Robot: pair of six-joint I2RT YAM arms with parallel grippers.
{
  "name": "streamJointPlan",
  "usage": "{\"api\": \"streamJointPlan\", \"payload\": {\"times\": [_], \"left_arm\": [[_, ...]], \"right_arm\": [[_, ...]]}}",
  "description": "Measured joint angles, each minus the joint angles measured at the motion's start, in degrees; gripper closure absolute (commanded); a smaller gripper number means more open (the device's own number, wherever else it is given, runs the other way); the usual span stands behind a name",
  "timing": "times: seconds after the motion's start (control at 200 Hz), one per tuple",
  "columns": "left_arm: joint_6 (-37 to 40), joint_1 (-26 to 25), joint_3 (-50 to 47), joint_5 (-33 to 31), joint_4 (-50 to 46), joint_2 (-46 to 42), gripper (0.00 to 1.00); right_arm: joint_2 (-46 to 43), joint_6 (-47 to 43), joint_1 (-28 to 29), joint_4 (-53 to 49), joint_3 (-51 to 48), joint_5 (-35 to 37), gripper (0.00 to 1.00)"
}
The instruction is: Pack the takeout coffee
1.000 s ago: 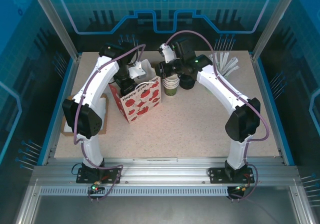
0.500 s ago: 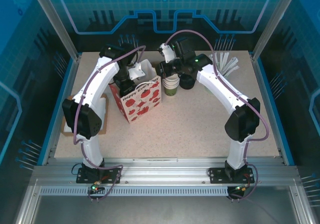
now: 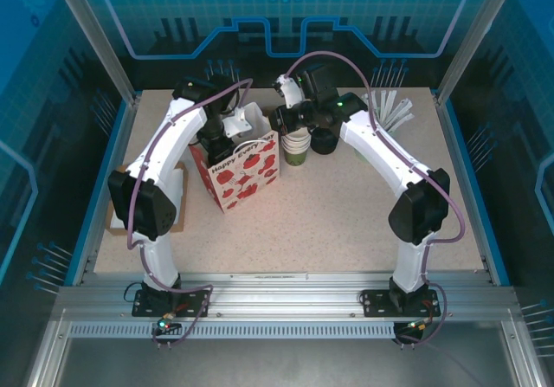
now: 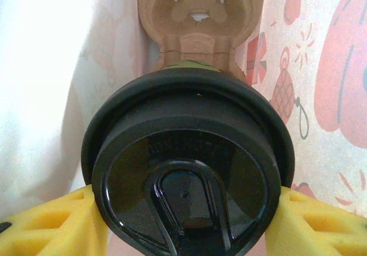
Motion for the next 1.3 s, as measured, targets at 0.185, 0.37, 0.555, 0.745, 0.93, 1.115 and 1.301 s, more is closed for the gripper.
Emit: {"api": "streamJointPlan", "payload": {"times": [0.185,0.37,0.555,0.745,0.93,1.115,1.301], "left_arm": [[-0.2,0.0,-0.98,0.0,0.63,0.0,0.5],[-0.22,0.0,-1.05,-0.09,0.7,0.0,0.5],[-0.22,0.0,-1.42,-0.17,1.07,0.0,0.5],[-0.22,0.0,-1.42,-0.2,1.09,0.0,0.5],[-0.22,0.0,-1.42,-0.17,1.09,0.0,0.5],[-0.22,0.0,-1.42,-0.2,1.07,0.0,0.5],[-0.22,-0.02,-1.42,-0.2,1.07,0.0,0.5]], "right_arm": [[0.04,0.02,0.0,0.02,0.0,-0.02,0.91],[0.04,0.0,0.02,0.02,0.0,-0.02,0.91],[0.04,0.02,0.02,0.02,0.02,-0.02,0.91],[0.07,0.02,0.02,0.0,0.11,0.0,0.91],[0.07,0.02,0.28,0.0,0.11,0.02,0.91],[0.07,0.02,0.35,0.0,0.11,0.02,0.91],[0.09,0.0,0.37,-0.2,0.35,0.22,0.91]]}}
